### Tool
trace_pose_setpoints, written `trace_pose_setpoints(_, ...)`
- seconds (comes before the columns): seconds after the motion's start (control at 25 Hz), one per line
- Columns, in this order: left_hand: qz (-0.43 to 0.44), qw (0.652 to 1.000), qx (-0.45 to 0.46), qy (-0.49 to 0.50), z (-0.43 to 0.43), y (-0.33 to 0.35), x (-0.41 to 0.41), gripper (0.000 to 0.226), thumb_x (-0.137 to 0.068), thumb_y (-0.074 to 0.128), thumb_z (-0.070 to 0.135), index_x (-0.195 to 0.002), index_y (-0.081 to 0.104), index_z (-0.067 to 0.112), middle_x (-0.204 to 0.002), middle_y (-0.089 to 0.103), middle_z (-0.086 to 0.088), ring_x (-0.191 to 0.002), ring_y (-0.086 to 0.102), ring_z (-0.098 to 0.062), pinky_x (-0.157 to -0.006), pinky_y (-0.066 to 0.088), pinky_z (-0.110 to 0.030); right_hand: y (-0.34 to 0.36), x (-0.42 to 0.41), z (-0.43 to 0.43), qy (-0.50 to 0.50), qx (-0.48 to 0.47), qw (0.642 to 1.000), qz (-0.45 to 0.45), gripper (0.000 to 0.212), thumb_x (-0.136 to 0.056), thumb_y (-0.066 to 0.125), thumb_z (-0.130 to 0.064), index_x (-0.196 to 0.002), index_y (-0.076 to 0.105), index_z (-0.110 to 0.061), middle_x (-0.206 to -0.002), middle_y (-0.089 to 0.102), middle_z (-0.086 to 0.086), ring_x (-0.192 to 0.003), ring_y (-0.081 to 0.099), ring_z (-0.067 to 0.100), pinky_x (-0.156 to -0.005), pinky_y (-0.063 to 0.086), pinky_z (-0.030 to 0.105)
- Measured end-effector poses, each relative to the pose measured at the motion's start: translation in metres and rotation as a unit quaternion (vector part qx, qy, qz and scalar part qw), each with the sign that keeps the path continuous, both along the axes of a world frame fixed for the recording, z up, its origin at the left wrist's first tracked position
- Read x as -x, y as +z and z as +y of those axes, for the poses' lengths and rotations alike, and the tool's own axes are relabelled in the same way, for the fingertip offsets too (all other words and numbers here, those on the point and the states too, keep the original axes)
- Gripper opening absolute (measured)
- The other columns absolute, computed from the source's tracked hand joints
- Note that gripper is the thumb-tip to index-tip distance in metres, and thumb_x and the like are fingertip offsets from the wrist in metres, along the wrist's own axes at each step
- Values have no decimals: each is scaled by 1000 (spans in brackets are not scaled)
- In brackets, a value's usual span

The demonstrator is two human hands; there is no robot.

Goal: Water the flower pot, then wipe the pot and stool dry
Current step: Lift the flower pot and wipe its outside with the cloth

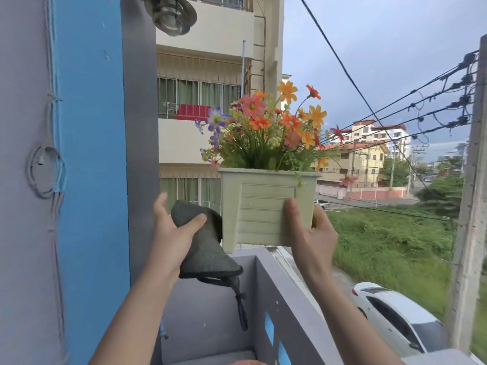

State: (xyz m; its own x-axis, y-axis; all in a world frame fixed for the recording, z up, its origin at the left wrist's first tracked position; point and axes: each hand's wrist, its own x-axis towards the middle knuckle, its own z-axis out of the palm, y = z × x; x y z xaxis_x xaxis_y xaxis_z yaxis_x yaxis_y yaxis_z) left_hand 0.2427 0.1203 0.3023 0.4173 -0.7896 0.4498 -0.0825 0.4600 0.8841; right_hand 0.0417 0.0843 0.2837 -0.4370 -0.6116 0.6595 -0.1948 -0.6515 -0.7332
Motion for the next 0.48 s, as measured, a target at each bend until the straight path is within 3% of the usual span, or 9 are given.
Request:
trace_pose_setpoints(0.12, 29, 993, 85, 79, 11, 10, 11, 51, -83, 68, 20, -120, 34, 28, -110, 63, 9, -92, 59, -4, -83, 49, -34, -2, -1, -2, -14, 1, 1000, 3, 51, -77, 59, -65, -79, 60, -14, -74, 65, 13, -73, 59, 30, -70, 50, 48)
trace_pose_setpoints(0.16, -5, 990, 119, 72, 15, 13, 21, 43, -83, 67, 20, -111, 35, 28, -95, 67, 17, -85, 61, -1, -81, 51, -37, -2, -2, -2, -18, 3, 1000, 7, 56, -76, 58, -68, -79, 59, -12, -75, 64, 16, -74, 58, 33, -69, 50, 49)
trace_pose_setpoints(0.24, -128, 973, 171, 92, 15, 7, 39, 34, -85, 62, 24, -109, 39, 28, -83, 68, 20, -93, 60, -7, -84, 50, -44, -4, -6, 0, -22, 7, 1000, 14, 62, -74, 57, -71, -82, 59, -9, -77, 64, 18, -75, 58, 34, -69, 50, 49)
trace_pose_setpoints(0.28, -204, 949, 196, 139, 13, 2, 46, 35, -86, 58, 28, -116, 42, 30, -88, 67, 20, -105, 54, -15, -87, 47, -47, -4, -7, 1, -23, 9, 1000, 15, 62, -74, 57, -71, -83, 59, -9, -77, 64, 18, -74, 58, 33, -69, 51, 49)
trace_pose_setpoints(0.36, -364, 871, 184, 273, -4, -7, 51, 51, -89, 44, 40, -139, 33, 38, -120, 62, 6, -133, 28, -29, -94, 31, -65, -3, -8, 4, -24, 11, 1000, 14, 55, -74, 58, -69, -81, 61, -14, -73, 65, 11, -70, 58, 27, -66, 50, 44)
trace_pose_setpoints(0.44, -401, 859, 128, 292, -16, -5, 56, 60, -91, 31, 48, -146, 9, 42, -146, 43, -1, -143, 5, -40, -92, 20, -77, -2, -11, 9, -13, 16, 1000, 16, 49, -74, 60, -65, -78, 61, -16, -70, 64, 6, -64, 56, 20, -62, 48, 39)
trace_pose_setpoints(0.48, -397, 865, 139, 274, -17, -3, 59, 62, -92, 31, 45, -147, 2, 40, -149, 38, -5, -142, 4, -43, -94, 23, -77, -1, -11, 11, -8, 19, 1000, 16, 51, -74, 60, -65, -77, 60, -14, -70, 63, 7, -64, 55, 22, -61, 47, 40)
